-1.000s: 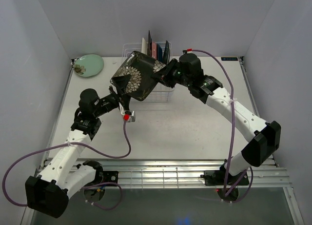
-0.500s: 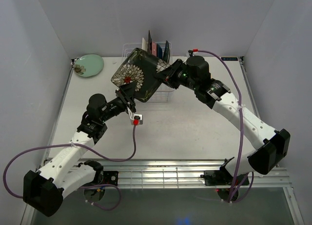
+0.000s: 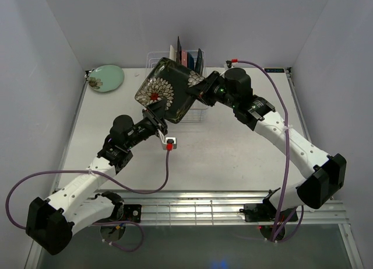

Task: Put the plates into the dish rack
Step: Insert the plate into the dish rack.

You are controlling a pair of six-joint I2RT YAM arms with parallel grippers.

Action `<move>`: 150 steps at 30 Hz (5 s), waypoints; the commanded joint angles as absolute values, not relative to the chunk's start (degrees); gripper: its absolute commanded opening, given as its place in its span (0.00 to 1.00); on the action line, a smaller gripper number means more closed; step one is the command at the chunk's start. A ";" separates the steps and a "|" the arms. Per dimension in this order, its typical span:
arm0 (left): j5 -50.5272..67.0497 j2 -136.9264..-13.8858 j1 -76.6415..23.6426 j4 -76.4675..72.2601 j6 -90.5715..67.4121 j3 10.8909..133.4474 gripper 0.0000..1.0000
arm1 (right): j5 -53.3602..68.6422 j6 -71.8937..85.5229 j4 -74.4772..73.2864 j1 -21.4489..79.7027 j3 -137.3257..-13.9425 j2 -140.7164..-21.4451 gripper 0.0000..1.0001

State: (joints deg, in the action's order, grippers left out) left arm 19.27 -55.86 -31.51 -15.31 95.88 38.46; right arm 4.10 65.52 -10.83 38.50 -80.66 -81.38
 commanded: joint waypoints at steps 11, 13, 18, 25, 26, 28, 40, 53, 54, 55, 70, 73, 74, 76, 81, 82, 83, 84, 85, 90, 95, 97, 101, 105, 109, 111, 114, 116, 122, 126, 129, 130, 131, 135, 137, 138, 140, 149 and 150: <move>15.29 -57.48 -35.16 -14.77 91.06 43.32 0.00 | 2.55 64.86 8.61 39.02 -76.74 -74.62 0.85; 15.21 -57.74 -35.24 -14.85 89.83 43.77 0.00 | 2.64 64.60 9.05 39.02 -76.29 -74.09 0.93; 14.59 -58.45 -35.24 -14.94 84.48 47.45 0.00 | 1.50 64.16 9.49 39.02 -73.84 -71.99 0.98; 12.05 -60.90 -35.33 -14.94 71.56 54.39 0.00 | -3.33 63.55 10.11 39.02 -68.22 -67.42 0.98; 11.08 -61.52 -35.25 -14.94 69.02 55.10 0.00 | -3.77 63.28 10.37 39.02 -67.25 -66.02 0.98; 9.76 -62.40 -35.33 -14.85 66.46 56.59 0.00 | -4.92 63.02 11.07 39.02 -65.57 -64.61 0.98; -3.50 -71.62 -34.19 -14.94 41.78 70.92 0.00 | -9.67 61.61 12.66 38.94 -53.71 -56.17 0.97; -1.32 -76.55 -22.60 -18.54 16.01 75.59 0.00 | -11.87 62.05 16.08 39.02 -43.16 -51.60 0.97; -0.80 -77.16 -21.89 -19.50 12.52 75.32 0.00 | -11.87 62.05 16.34 39.02 -42.81 -51.42 0.97; -0.44 -77.69 -21.19 -21.25 10.83 74.97 0.00 | -11.78 61.96 16.61 39.02 -42.45 -51.24 0.97; 5.62 -88.50 -16.17 -33.74 -9.84 73.74 0.00 | -12.66 62.31 17.84 39.02 -38.67 -50.80 0.97; 6.24 -90.96 -15.47 -36.64 -11.60 73.91 0.00 | -12.57 62.23 18.02 39.02 -38.41 -51.06 0.97; 6.76 -91.66 -14.86 -37.43 -12.65 73.74 0.00 | -12.48 62.31 18.19 39.02 -38.23 -51.15 0.97; 9.13 -92.98 -13.98 -41.38 -14.32 72.52 0.00 | -12.13 62.23 18.54 39.02 -38.06 -51.41 0.97; 10.99 -97.98 -12.39 -48.76 -15.65 72.07 0.00 | -11.95 62.40 18.98 39.02 -37.62 -51.94 0.98; 10.64 -98.69 -12.13 -49.74 -15.73 72.07 0.00 | -11.87 62.32 18.98 39.02 -37.53 -52.03 0.98; 10.46 -99.40 -11.95 -51.14 -15.91 71.46 0.00 | -11.87 62.40 19.07 39.02 -37.36 -52.03 0.98; 10.11 -100.01 -11.87 -54.81 -16.08 70.76 0.00 | -11.95 62.40 19.16 39.02 -37.18 -52.03 0.98; 9.15 -100.80 -11.69 -57.28 -16.43 69.88 0.00 | -12.04 62.40 19.42 39.02 -37.09 -52.03 0.98; 9.93 -104.76 -10.99 -66.61 -18.36 67.32 0.00 | -12.66 62.23 20.04 39.02 -36.83 -52.82 0.98; 11.42 -110.20 -9.76 -75.39 -22.41 66.27 0.00 | -12.22 61.79 20.57 39.02 -36.56 -53.17 0.98; 11.95 -111.44 -9.76 -82.51 -22.32 64.79 0.00 | -12.39 61.52 20.74 39.02 -36.04 -52.91 0.98; 12.48 -113.11 -9.76 -83.41 -22.85 66.09 0.00 | -12.92 61.35 21.18 38.85 -34.90 -52.30 0.99; 13.44 -114.61 -9.76 -84.63 -23.03 67.15 0.00 | -13.01 61.17 21.71 38.85 -34.45 -52.21 0.99; 13.27 -114.96 -9.76 -84.81 -22.86 67.50 0.00 | -13.01 60.91 21.97 38.85 -34.54 -52.82 0.99; 13.10 -114.35 -9.93 -85.34 -21.37 66.62 0.00 | -12.83 60.91 22.15 38.85 -34.54 -53.08 0.99; 11.95 -113.03 -10.20 -85.87 -18.55 65.92 0.00 | -12.74 60.82 22.50 38.76 -34.45 -53.26 0.99; 11.60 -112.15 -10.20 -86.04 -17.85 65.92 0.00 | -12.57 60.91 22.67 38.85 -34.37 -53.61 0.99; 13.53 -111.45 -10.20 -86.22 -19.33 66.71 0.00 | -11.95 61.00 22.94 38.76 -34.37 -54.05 0.99; 13.45 -111.53 -10.20 -85.34 -20.13 67.50 0.00 | -11.95 61.00 22.94 38.76 -34.19 -53.61 0.99; 13.80 -110.66 -10.20 -85.78 -19.60 67.06 0.00 | -12.13 61.08 22.85 38.76 -33.93 -53.09 0.99; 13.97 -110.39 -10.37 -86.04 -19.16 66.89 0.00 | -12.22 61.00 22.94 38.76 -33.93 -53.00 0.99; 13.97 -110.04 -10.46 -86.31 -18.55 66.36 0.00 | -12.30 61.00 22.94 38.76 -33.84 -53.00 0.99; 13.89 -108.55 -10.99 -86.05 -16.08 66.44 0.00 | -12.22 61.00 22.94 38.85 -33.66 -53.08 0.99; 14.24 -107.85 -10.99 -84.39 -16.26 66.88 0.00 | -12.13 61.08 23.03 38.76 -33.66 -53.26 0.99; 14.24 -107.67 -10.99 -83.94 -16.43 67.23 0.00 | -12.04 61.08 23.03 38.76 -33.66 -53.35 0.99; 14.50 -107.58 -10.99 -84.02 -16.70 67.24 0.00 | -11.78 61.00 23.11 38.76 -33.66 -53.44 0.99; 13.80 -110.12 -11.07 -82.18 -19.33 67.67 0.00 | -11.60 61.08 23.12 38.76 -33.58 -53.26 0.99; 14.23 -111.00 -11.07 -82.00 -19.86 67.94 0.00 | -11.60 61.00 23.20 38.76 -33.57 -53.17 0.99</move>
